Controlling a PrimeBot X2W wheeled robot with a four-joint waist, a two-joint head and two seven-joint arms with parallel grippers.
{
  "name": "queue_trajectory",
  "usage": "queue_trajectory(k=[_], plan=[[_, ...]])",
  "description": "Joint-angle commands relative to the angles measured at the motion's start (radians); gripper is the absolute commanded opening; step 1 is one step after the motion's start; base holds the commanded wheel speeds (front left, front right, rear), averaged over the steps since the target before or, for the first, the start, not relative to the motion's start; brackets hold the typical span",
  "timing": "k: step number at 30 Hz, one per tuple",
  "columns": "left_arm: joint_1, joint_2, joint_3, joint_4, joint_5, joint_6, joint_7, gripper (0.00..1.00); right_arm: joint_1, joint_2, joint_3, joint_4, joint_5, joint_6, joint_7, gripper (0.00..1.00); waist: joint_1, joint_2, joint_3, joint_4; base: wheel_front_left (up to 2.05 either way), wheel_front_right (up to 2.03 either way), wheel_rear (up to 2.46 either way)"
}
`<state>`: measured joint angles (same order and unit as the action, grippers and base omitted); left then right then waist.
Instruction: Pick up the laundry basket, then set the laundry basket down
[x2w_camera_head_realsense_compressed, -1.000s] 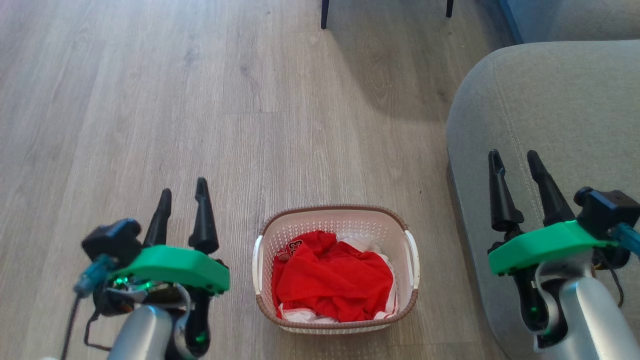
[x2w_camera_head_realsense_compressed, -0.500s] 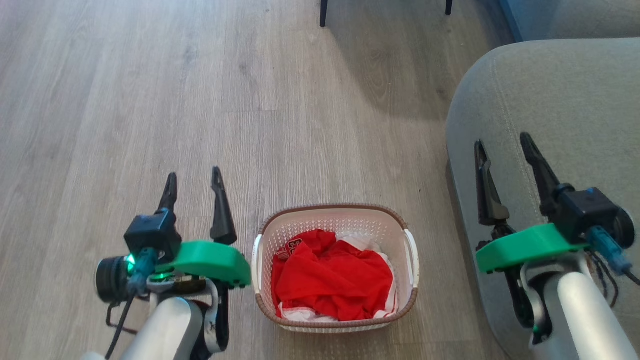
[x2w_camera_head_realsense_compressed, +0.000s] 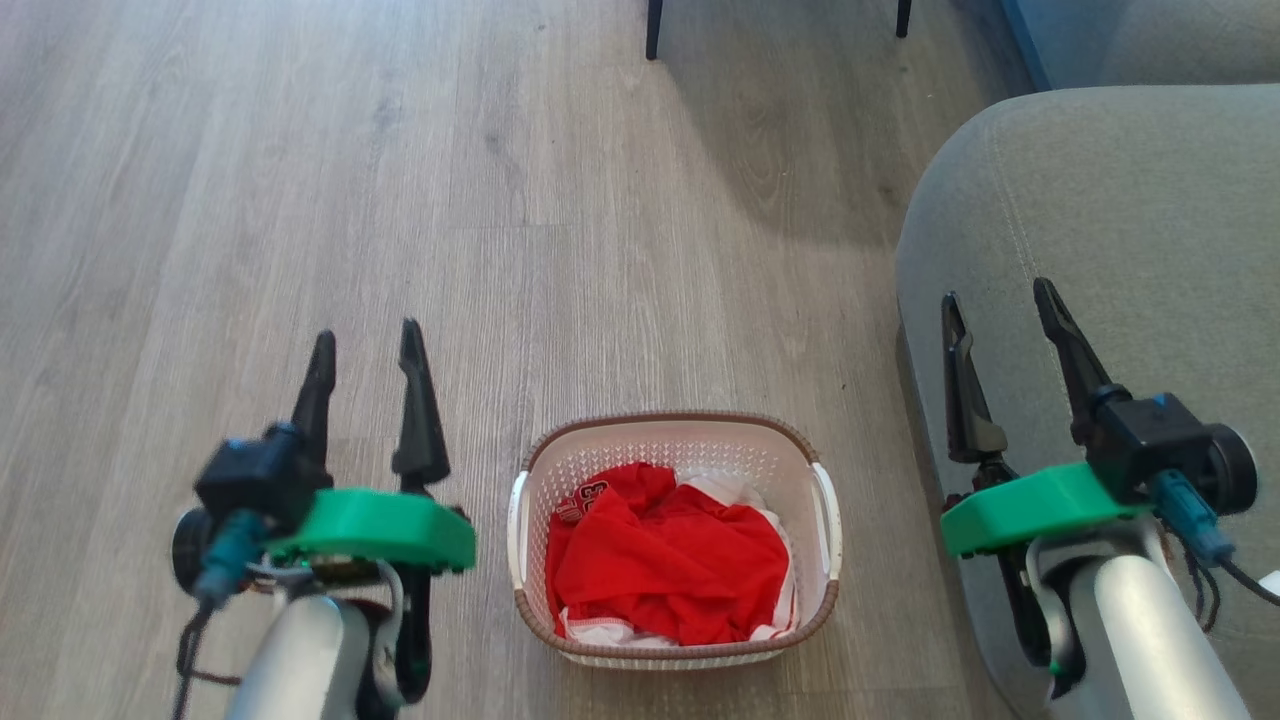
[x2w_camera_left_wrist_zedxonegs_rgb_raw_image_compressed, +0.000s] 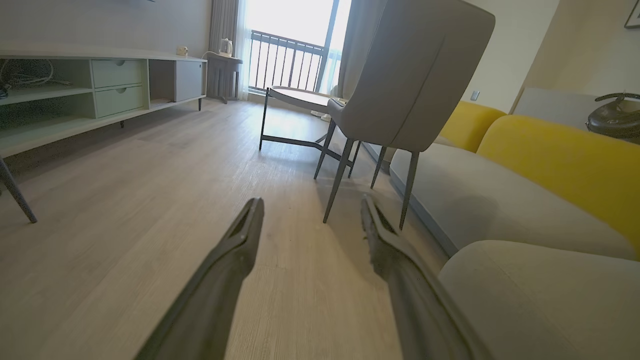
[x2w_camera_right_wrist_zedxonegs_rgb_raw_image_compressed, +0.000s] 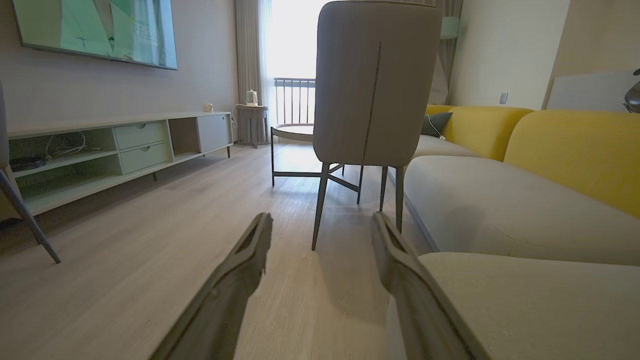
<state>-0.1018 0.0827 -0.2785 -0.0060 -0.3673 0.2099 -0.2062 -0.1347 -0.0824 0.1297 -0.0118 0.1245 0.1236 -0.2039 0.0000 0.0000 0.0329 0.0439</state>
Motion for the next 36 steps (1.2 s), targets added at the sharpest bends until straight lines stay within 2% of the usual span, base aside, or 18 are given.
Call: queue_trajectory(k=[1, 5, 8, 16, 21, 27, 36], plan=[[-0.029, -0.007, 0.035, -0.020, 0.069, -0.015, -0.014, 1.00, -0.022, 0.004, 0.010, -0.020, -0.015, 0.006, -0.017, 1.00, 0.0000, 0.0000, -0.001, 0.000, 0.00, 0.00, 0.00], [-0.021, -0.018, 0.035, 0.009, 0.174, -0.025, -0.026, 1.00, -0.019, 0.010, 0.002, 0.016, -0.026, 0.007, -0.029, 1.00, 0.0000, 0.0000, -0.002, -0.002, 0.00, 0.00, 0.00], [-0.017, -0.022, 0.027, 0.024, 0.205, -0.031, -0.032, 1.00, -0.015, 0.013, -0.006, 0.036, -0.037, 0.007, -0.034, 1.00, 0.0000, 0.0000, -0.003, -0.004, 0.00, 0.00, 0.00], [-0.009, -0.031, 0.021, 0.114, 0.272, -0.081, -0.056, 1.00, -0.020, 0.021, 0.005, 0.107, -0.122, 0.007, -0.058, 1.00, 0.0000, 0.0000, -0.002, -0.008, 0.00, 0.00, 0.00], [-0.006, -0.032, 0.019, 0.139, 0.273, -0.104, -0.056, 1.00, -0.020, 0.024, 0.007, 0.157, -0.087, 0.007, -0.058, 1.00, 0.0000, 0.0000, -0.002, -0.012, 0.00, 0.00, 0.00], [0.000, -0.032, 0.012, 0.183, 0.234, -0.109, -0.056, 1.00, -0.030, 0.023, 0.024, 0.214, -0.080, 0.007, -0.058, 1.00, 0.0000, 0.0000, -0.006, -0.013, 0.00, 0.00, 0.00], [-0.009, -0.032, 0.014, 0.217, 0.204, -0.109, -0.056, 1.00, -0.035, 0.019, 0.033, 0.227, -0.081, 0.007, -0.058, 1.00, 0.0000, 0.0000, -0.006, -0.012, 0.00, 0.00, 0.00]])
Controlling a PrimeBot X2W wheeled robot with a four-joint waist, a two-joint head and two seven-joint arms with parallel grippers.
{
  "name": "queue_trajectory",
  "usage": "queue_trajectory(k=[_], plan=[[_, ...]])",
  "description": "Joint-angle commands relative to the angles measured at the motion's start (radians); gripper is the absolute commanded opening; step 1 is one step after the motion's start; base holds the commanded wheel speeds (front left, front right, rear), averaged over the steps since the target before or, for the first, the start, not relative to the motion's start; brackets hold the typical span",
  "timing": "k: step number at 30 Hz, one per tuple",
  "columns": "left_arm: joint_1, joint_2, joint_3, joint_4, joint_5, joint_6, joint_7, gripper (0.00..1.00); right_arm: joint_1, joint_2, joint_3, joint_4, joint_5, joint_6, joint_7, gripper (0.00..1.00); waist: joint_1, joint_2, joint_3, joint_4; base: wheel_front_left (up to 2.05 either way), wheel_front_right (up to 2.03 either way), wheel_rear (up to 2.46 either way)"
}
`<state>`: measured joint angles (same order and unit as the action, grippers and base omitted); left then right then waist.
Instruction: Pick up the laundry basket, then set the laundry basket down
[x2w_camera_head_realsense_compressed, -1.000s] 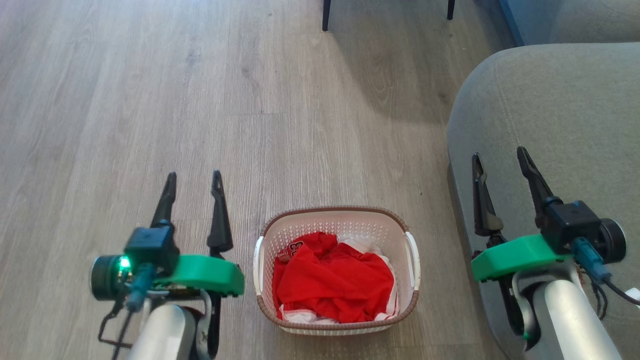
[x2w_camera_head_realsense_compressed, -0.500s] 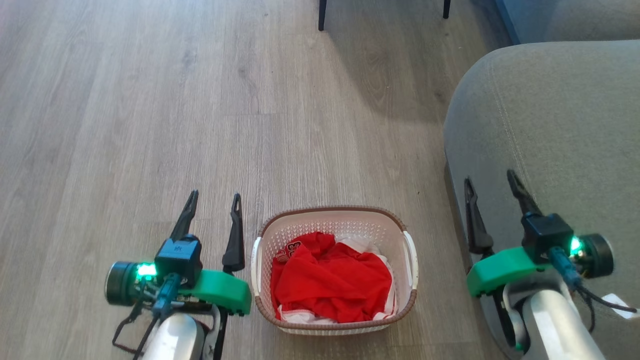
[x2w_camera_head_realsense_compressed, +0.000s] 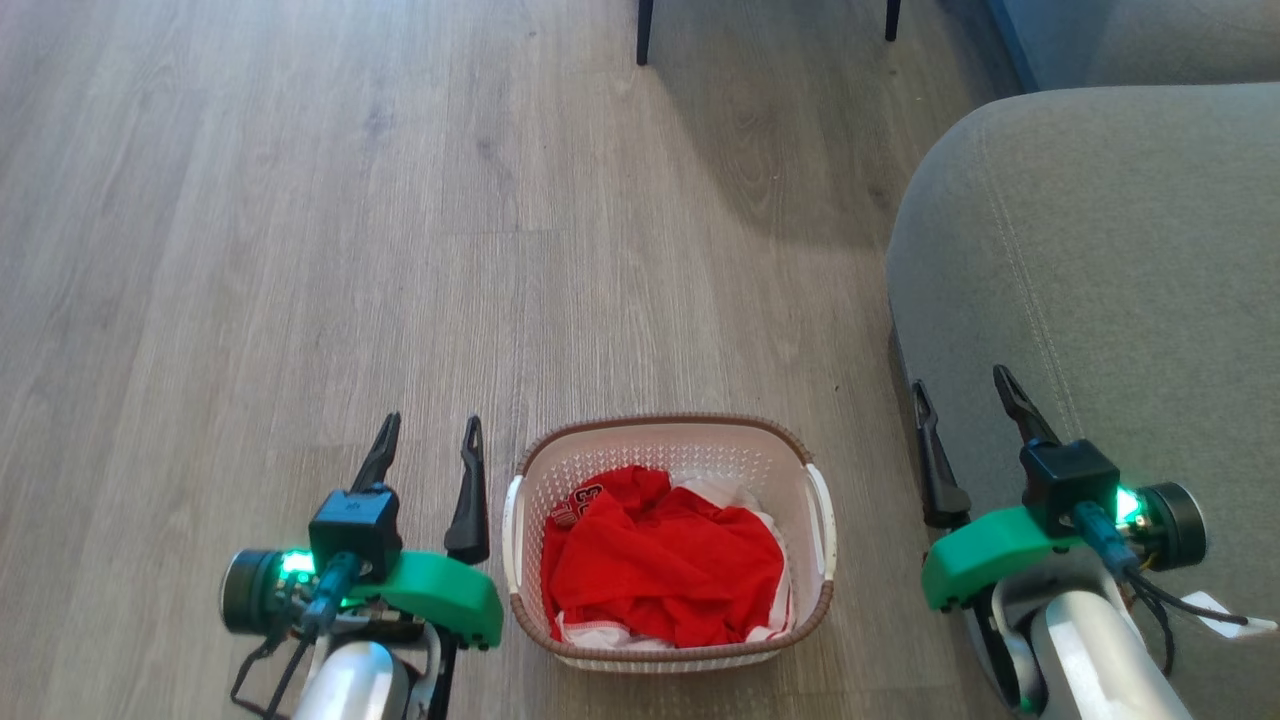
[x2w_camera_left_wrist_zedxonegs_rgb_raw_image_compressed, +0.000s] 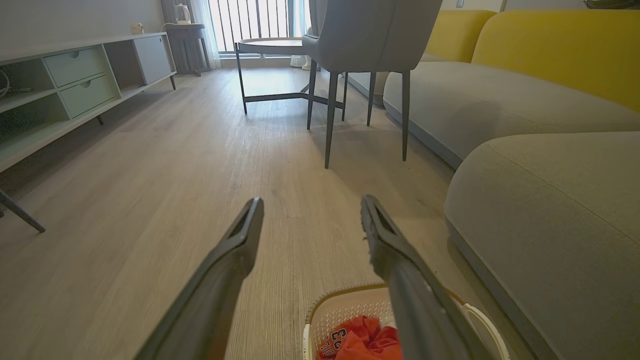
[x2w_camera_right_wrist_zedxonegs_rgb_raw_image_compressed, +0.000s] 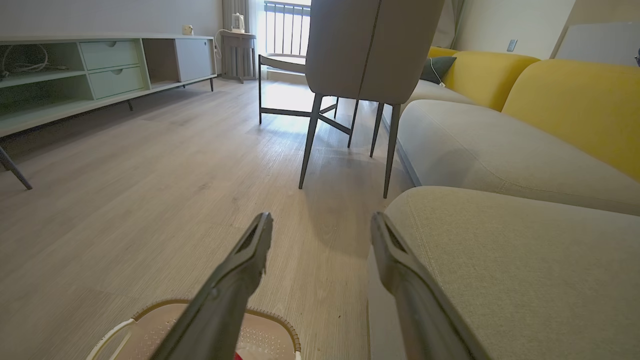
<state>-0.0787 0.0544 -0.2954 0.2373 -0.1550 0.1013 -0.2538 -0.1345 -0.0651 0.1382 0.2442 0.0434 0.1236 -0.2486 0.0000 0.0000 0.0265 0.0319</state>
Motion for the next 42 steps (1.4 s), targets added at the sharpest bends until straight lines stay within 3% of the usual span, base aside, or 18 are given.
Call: queue_trajectory(k=[1, 6, 21, 29, 33, 42], plan=[[-0.032, -0.004, 0.031, -0.024, -0.014, -0.001, -0.008, 1.00, -0.035, 0.001, 0.024, -0.029, 0.000, 0.007, -0.013, 1.00, 0.0000, 0.0000, 0.000, 0.001, 0.00, 0.00, 0.00], [-0.030, -0.004, 0.045, 0.000, -0.071, -0.002, -0.008, 1.00, -0.034, 0.000, 0.028, -0.025, -0.001, 0.007, -0.013, 1.00, 0.0000, 0.0000, 0.001, 0.002, 0.00, 0.00, 0.00], [-0.059, -0.004, 0.029, 0.030, -0.084, -0.020, -0.008, 1.00, -0.056, -0.007, 0.042, -0.021, 0.032, 0.007, -0.013, 1.00, 0.0000, 0.0000, 0.075, 0.002, 0.00, 0.00, 0.00], [-0.143, -0.004, 0.004, 0.104, -0.131, -0.037, -0.008, 1.00, -0.112, -0.023, 0.004, 0.046, 0.006, 0.007, -0.013, 1.00, 0.0000, 0.0000, 0.226, 0.011, 0.00, 0.00, 0.00], [-0.211, -0.004, -0.024, 0.150, -0.128, -0.070, -0.008, 1.00, -0.170, -0.021, -0.009, 0.084, -0.002, 0.007, -0.013, 1.00, 0.0000, 0.0000, 0.338, 0.016, 0.00, 0.00, 0.00], [-0.388, -0.004, -0.063, 0.334, -0.172, -0.095, -0.008, 1.00, -0.333, -0.026, -0.006, 0.252, 0.004, 0.007, -0.013, 1.00, 0.0000, 0.0000, 0.555, 0.024, 0.00, 0.00, 0.00]])
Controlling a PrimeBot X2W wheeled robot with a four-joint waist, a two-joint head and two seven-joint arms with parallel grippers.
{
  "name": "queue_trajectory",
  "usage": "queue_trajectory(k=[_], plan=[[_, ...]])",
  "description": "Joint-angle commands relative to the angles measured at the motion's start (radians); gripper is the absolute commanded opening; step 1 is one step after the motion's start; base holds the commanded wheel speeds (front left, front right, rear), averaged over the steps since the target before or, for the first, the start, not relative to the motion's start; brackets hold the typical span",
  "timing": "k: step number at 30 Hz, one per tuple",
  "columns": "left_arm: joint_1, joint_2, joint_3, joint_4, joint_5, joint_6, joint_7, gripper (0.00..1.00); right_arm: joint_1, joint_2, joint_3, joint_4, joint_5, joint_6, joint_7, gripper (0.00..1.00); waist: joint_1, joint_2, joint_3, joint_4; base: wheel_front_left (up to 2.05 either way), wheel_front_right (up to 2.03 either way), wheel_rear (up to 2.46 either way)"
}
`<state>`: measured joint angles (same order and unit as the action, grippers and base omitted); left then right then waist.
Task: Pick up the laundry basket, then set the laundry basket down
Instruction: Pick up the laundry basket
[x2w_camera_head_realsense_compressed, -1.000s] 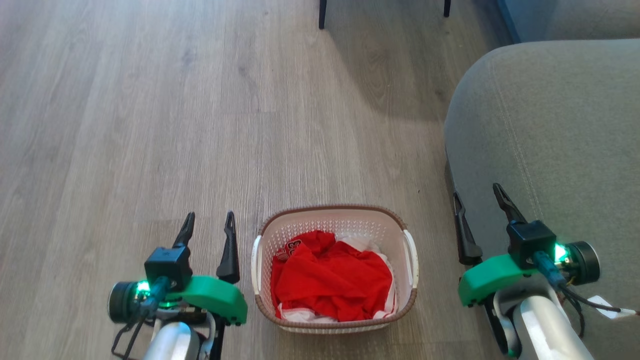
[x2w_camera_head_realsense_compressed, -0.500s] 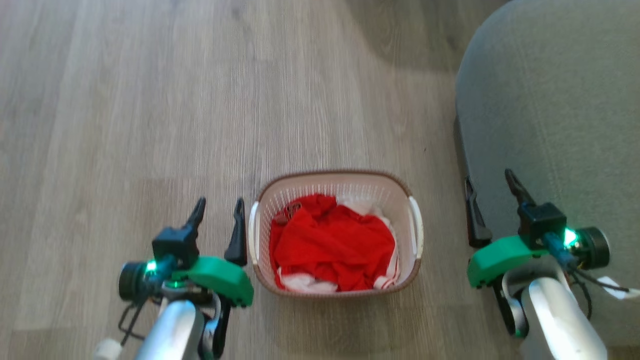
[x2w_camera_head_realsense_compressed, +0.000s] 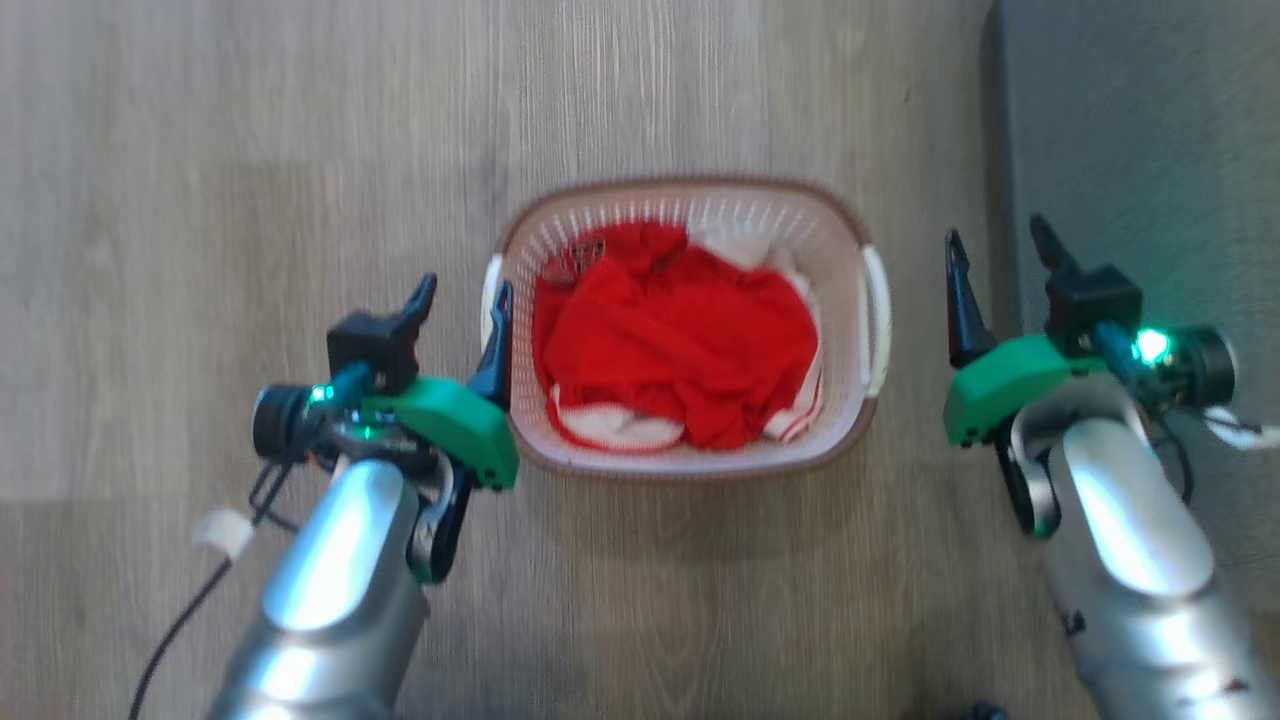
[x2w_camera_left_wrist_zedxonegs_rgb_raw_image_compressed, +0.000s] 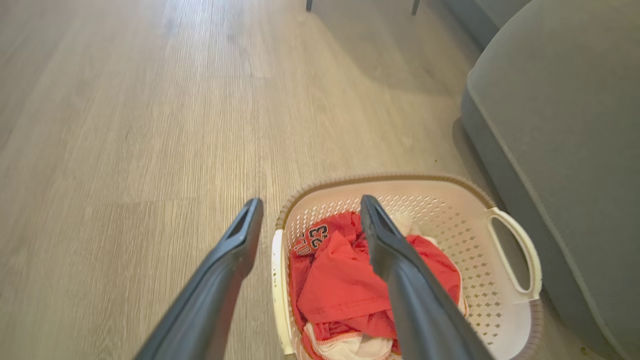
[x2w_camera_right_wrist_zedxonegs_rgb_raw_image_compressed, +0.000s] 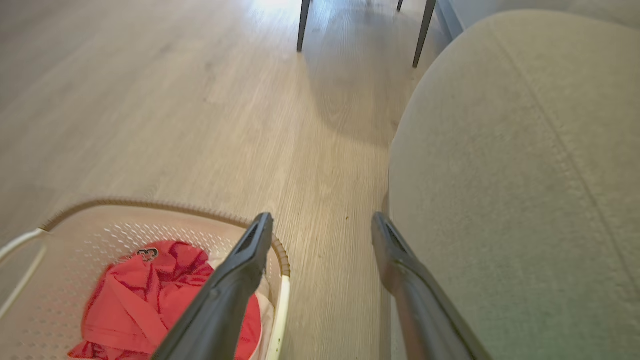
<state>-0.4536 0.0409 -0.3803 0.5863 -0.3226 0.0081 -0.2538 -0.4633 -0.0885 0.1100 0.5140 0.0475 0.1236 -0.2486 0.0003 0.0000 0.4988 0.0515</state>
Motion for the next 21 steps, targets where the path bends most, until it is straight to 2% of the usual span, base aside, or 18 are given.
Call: queue_trajectory(k=[1, 7, 11, 21], plan=[[-0.034, 0.009, 0.017, 0.007, -0.007, -0.002, -0.008, 1.00, -0.024, -0.009, 0.028, 0.002, -0.009, 0.007, -0.013, 1.00, -0.0003, 0.0000, 0.106, 0.005, 0.00, 0.00, 0.00], [-0.152, 0.009, -0.025, 0.136, -0.035, -0.011, -0.008, 1.00, -0.112, -0.010, 0.027, 0.106, -0.012, 0.007, -0.013, 1.00, -0.0003, 0.0000, 0.211, 0.016, 0.00, 0.00, 0.00], [-0.232, 0.009, -0.079, 0.249, -0.081, -0.032, -0.008, 1.00, -0.174, -0.005, 0.032, 0.194, -0.019, 0.007, -0.013, 1.00, -0.0003, 0.0000, 0.273, 0.021, 0.00, 0.00, 0.00], [-0.333, 0.009, -0.163, 0.379, -0.141, -0.046, -0.008, 1.00, -0.285, 0.009, 0.102, 0.367, 0.093, 0.007, -0.013, 1.00, -0.0003, 0.0000, 0.342, 0.022, 0.00, 0.00, 0.00]])
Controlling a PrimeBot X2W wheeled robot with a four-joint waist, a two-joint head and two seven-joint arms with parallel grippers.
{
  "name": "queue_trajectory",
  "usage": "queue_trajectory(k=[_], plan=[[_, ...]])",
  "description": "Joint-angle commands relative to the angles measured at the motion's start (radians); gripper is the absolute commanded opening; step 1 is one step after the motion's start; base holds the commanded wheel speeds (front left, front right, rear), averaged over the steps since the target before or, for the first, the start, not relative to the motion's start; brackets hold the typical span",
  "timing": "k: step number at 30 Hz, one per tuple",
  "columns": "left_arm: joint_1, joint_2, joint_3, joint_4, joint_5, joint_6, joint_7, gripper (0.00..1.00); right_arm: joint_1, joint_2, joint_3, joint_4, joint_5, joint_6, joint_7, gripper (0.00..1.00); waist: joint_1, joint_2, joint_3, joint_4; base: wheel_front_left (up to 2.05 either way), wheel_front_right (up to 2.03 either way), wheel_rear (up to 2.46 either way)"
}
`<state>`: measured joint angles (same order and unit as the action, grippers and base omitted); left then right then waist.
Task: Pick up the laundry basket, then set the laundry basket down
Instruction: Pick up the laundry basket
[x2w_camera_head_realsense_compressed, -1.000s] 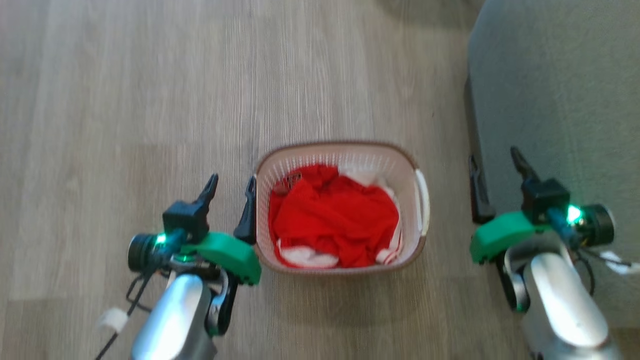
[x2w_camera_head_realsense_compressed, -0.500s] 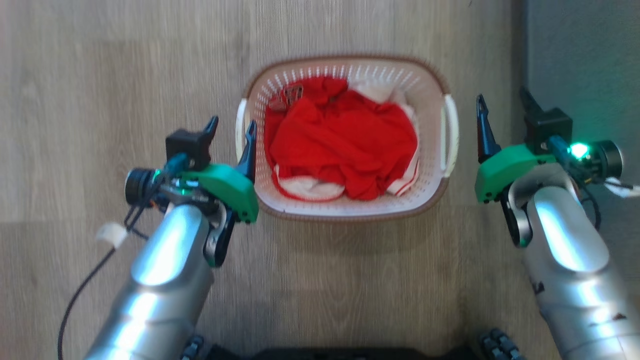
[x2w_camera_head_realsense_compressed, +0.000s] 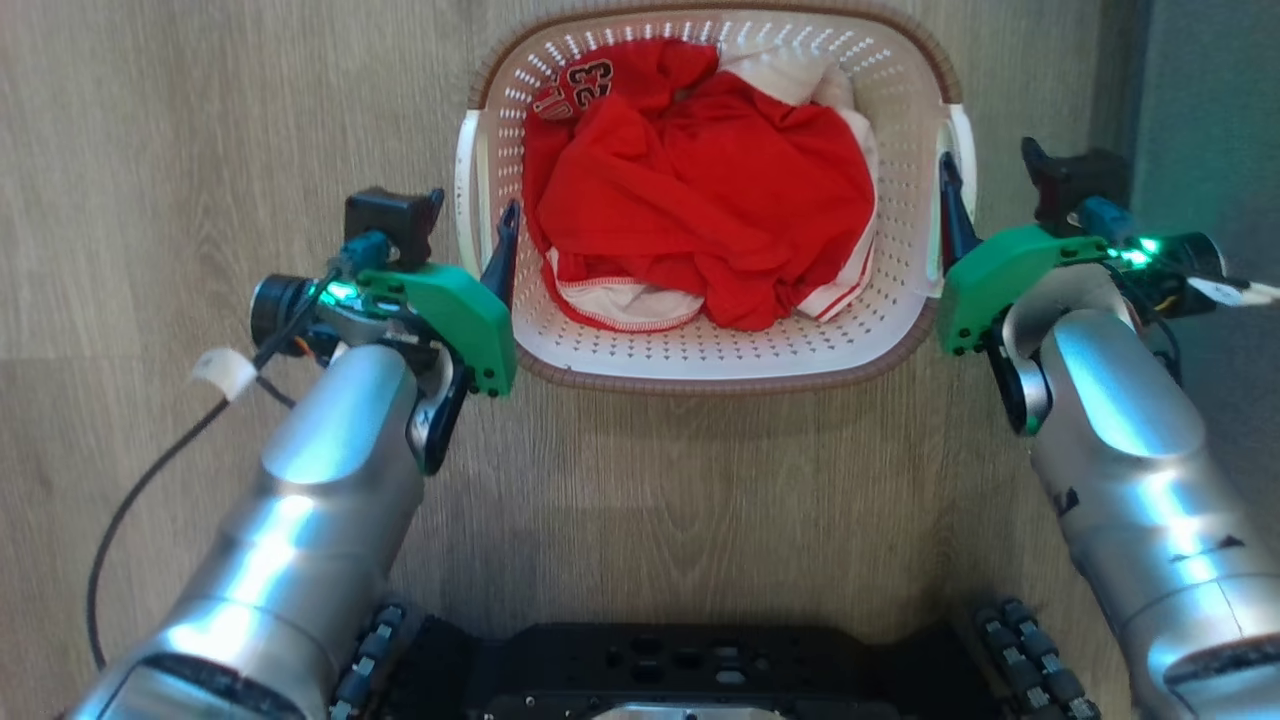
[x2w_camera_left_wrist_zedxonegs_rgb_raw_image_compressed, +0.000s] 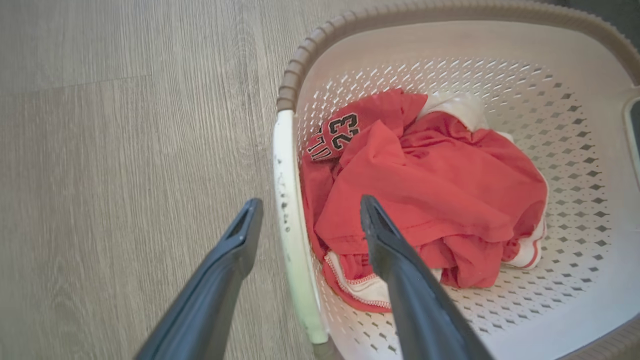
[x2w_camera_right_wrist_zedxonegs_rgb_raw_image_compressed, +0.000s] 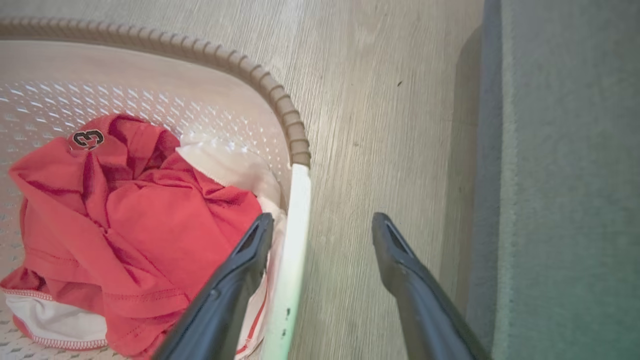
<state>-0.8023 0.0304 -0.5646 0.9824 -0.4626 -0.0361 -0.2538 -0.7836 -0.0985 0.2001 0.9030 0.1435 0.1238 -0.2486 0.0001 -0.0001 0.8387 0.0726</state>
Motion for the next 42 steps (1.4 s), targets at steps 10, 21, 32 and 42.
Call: queue_trajectory(k=[10, 21, 32, 42], plan=[[-0.077, 0.020, -0.095, 0.131, -0.075, -0.044, -0.008, 1.00, -0.063, -0.003, 0.107, 0.122, 0.063, 0.007, -0.013, 1.00, -0.0001, 0.0001, 0.048, -0.010, 0.00, 0.00, 0.00], [-0.167, 0.020, -0.220, 0.197, -0.168, -0.070, 0.044, 1.00, -0.150, 0.024, 0.215, 0.212, 0.198, 0.007, 0.031, 1.00, -0.0001, 0.0001, 0.101, -0.011, 0.00, 0.00, 0.00], [-0.214, 0.020, -0.306, 0.209, -0.246, -0.066, 0.070, 1.00, -0.210, 0.013, 0.323, 0.250, 0.288, 0.007, 0.066, 1.00, -0.0001, 0.0001, 0.135, 0.000, 0.00, 0.00, 0.00], [-0.219, 0.020, -0.361, 0.215, -0.302, -0.066, 0.071, 0.83, -0.225, 0.008, 0.375, 0.279, 0.344, 0.007, 0.062, 1.00, -0.0001, 0.0001, 0.138, 0.006, 0.00, 0.00, 0.00]])
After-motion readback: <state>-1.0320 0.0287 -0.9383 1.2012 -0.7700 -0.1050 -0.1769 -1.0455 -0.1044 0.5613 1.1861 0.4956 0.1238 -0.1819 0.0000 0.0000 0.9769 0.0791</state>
